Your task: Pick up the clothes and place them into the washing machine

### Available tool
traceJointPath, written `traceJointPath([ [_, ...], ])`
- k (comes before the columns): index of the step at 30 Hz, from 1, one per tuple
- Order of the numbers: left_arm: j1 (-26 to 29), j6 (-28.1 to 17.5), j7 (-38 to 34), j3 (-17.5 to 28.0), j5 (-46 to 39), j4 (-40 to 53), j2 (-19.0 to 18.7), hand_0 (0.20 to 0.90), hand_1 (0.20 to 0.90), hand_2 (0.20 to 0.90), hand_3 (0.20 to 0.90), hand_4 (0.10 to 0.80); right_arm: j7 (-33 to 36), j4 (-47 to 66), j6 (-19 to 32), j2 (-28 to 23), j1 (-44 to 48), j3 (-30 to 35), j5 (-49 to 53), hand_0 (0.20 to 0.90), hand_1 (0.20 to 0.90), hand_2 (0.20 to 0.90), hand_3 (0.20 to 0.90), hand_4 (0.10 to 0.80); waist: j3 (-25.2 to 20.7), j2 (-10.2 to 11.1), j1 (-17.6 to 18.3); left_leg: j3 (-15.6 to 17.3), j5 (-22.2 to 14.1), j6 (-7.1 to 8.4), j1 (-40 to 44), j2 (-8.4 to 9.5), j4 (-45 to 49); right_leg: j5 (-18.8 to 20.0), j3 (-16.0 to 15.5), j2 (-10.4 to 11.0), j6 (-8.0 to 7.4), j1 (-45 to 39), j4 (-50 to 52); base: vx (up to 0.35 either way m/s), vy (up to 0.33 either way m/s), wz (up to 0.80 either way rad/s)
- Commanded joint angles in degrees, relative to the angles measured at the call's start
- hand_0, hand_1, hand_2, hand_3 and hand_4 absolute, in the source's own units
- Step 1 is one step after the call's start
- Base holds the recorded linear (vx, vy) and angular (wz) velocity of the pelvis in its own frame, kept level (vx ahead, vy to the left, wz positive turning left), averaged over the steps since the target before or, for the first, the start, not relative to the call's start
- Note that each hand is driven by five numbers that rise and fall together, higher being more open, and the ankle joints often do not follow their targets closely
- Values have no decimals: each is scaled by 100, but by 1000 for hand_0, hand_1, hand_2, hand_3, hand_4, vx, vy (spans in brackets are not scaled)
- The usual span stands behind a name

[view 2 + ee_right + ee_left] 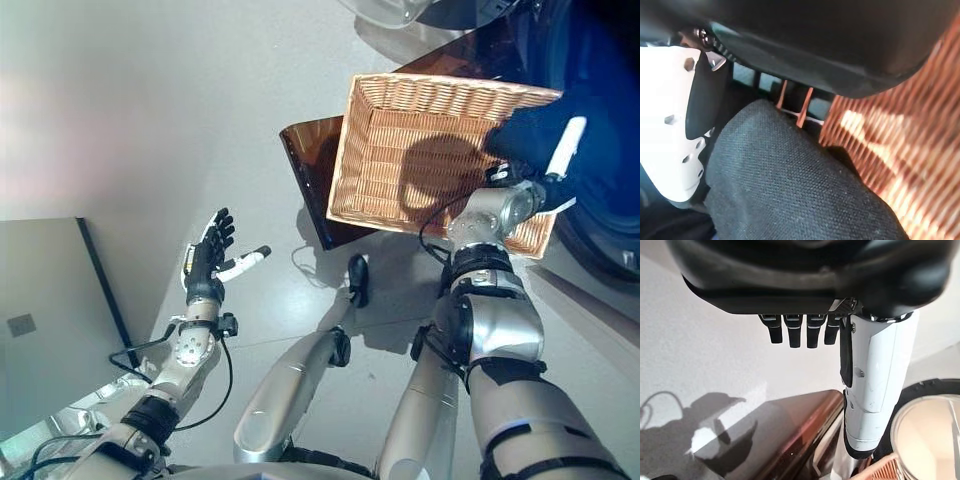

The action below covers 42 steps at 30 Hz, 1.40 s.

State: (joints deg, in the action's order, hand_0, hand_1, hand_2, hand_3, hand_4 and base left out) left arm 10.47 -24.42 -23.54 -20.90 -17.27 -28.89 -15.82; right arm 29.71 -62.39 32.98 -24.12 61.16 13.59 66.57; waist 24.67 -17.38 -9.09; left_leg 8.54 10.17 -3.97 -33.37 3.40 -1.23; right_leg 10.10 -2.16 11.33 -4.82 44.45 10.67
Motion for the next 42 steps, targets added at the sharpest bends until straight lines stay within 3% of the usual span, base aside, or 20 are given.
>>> traceJointPath([
  [1,-270,-560,62,88,-198,85,-16,900,900,900,900,800,-303,680,717,-696,121,-284,-75,200,200,200,200,300,-665,-187,-56,-269,-437,731,-167,-117,372,-591,182,210,-135,-483,-34,55,-1,0],
  [6,-426,-609,162,157,-235,114,-108,900,900,900,900,800,-153,992,801,-1268,410,-378,-330,200,200,200,200,300,-801,-297,-70,-265,-467,745,-85,-64,366,-648,243,220,-146,-497,39,53,5,-3],
  [7,-513,-648,213,235,-273,112,-198,900,900,900,900,800,-23,1108,793,-1824,689,-552,-558,200,200,200,200,300,-884,-349,-84,-252,-458,754,-56,-46,331,-663,271,246,-159,-483,63,39,17,-2],
  [9,-554,-664,229,244,-291,137,-209,900,900,900,900,800,69,1166,805,-2086,901,-674,-653,200,200,200,200,300,-909,-388,-91,-250,-447,757,-48,-37,310,-673,289,249,-163,-450,103,36,21,-1],
  [10,-699,-692,248,292,-300,209,-328,900,900,900,900,800,198,1297,825,-2638,1270,-877,-844,200,200,200,200,300,-999,-423,-117,-257,-430,771,-3,-10,243,-703,317,264,-177,-431,143,0,0,0],
  [13,-839,-683,234,335,-298,319,-385,900,900,900,900,800,442,1390,854,-3110,1744,-1270,-1030,200,200,200,200,300,-1074,-527,-147,-246,-379,772,49,3,89,-752,385,266,-190,-319,261,41,44,1],
  [14,-865,-671,222,317,-283,302,-362,900,900,900,900,800,555,1427,842,-3124,1830,-1366,-1128,466,466,466,466,490,-1082,-561,-138,-233,-360,771,71,6,46,-770,416,261,-192,-268,324,37,40,-11],
  [15,-858,-651,215,307,-276,244,-375,900,900,900,900,800,615,1351,772,-3140,1827,-1456,-1207,900,900,900,900,800,-1089,-563,-128,-221,-358,766,92,9,25,-778,430,247,-189,-245,341,18,11,-14],
  [24,-803,-604,275,174,-378,17,-157,900,900,900,900,800,392,548,252,-2475,1346,-1323,-1223,900,900,900,900,800,-1053,-642,-89,-157,-388,737,153,-28,36,-777,421,190,-172,-273,338,11,-4,-1],
  [28,-674,-529,312,104,-468,-184,-23,900,900,900,900,800,170,193,121,-1721,980,-1202,-1049,900,900,900,900,800,-952,-582,-44,-142,-397,728,166,-48,66,-735,385,145,-143,-344,303,-11,-12,-4],
  [32,-624,-508,318,118,-466,-250,-31,900,900,900,900,800,188,111,161,-1333,766,-1004,-953,900,900,900,900,800,-873,-524,0,-147,-412,723,162,-50,107,-713,370,139,-129,-388,271,0,0,0],
  [42,-621,-521,281,198,-368,-220,-63,900,900,900,900,800,224,-11,83,-1053,575,-925,-1004,900,900,900,900,800,-818,-439,-29,-149,-434,705,114,-57,182,-701,356,146,-116,-434,215,0,0,0],
])
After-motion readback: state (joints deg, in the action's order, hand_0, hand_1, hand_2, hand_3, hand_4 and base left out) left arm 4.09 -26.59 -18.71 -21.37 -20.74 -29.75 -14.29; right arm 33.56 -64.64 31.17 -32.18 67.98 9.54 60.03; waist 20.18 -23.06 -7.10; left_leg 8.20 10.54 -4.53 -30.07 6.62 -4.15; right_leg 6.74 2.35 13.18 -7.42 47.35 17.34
